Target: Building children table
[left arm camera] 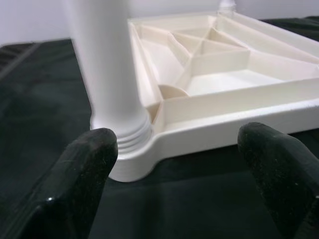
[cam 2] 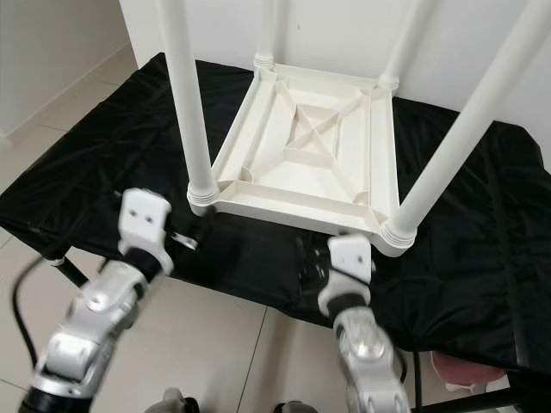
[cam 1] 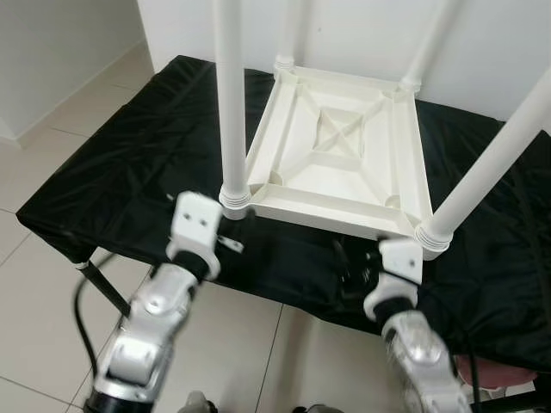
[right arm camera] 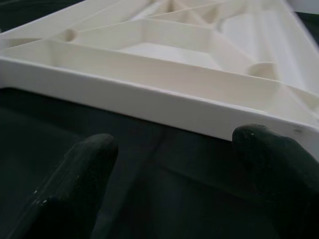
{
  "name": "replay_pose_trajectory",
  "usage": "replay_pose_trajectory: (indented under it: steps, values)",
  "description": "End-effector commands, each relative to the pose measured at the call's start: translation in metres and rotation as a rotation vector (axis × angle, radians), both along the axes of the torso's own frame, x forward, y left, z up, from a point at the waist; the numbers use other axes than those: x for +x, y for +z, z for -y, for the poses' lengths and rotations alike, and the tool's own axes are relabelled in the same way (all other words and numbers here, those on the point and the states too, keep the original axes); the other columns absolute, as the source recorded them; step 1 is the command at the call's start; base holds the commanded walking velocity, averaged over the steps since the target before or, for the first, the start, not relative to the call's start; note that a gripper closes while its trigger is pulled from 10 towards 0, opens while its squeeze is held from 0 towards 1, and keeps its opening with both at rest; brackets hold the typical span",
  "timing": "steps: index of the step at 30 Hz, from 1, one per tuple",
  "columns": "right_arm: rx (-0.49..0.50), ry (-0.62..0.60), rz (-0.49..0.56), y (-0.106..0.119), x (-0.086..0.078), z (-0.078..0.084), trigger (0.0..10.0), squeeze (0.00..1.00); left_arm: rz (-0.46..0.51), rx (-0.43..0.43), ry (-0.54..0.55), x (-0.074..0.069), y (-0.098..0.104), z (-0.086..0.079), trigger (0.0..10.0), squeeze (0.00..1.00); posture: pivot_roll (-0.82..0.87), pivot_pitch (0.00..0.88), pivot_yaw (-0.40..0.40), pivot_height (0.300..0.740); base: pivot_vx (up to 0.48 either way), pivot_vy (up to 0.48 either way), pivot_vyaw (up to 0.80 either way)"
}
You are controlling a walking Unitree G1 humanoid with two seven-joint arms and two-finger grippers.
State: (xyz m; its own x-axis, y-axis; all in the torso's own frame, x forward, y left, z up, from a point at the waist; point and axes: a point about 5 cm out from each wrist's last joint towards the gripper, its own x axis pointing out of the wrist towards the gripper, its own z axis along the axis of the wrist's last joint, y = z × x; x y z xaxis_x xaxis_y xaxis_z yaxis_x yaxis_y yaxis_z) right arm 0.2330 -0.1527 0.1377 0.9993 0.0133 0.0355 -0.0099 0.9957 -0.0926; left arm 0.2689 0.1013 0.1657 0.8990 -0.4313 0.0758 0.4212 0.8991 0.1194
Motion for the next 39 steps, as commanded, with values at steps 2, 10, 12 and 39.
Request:
replay_pose_trajectory:
  steps: [2,10,12,39]
  values:
    - [-0.006,-0.028,0.026,0.003,0.002,0.005,10.0,0.0,0.003,-0.006,0.14,0.007,-0.002,-0.006,10.0,0.0,-0.05,0.091,-0.031,0.74,0.0,0.0,0.0]
    - [-0.021,-0.026,0.072,0.015,0.012,0.012,10.0,0.0,0.007,0.0,0.138,0.019,0.006,-0.012,10.0,0.0,-0.06,0.08,-0.023,0.74,0.0,0.0,0.0]
    - [-0.019,-0.017,0.078,0.017,0.012,0.01,10.0,0.0,-0.003,-0.003,0.141,0.02,0.008,-0.014,10.0,0.0,-0.06,0.079,-0.021,0.74,0.0,0.48,0.0]
    - [-0.007,-0.025,0.078,0.017,0.013,0.003,10.0,0.0,0.004,-0.009,0.087,0.026,0.009,0.002,10.0,0.0,-0.07,0.101,-0.007,0.74,0.0,0.071,-0.57]
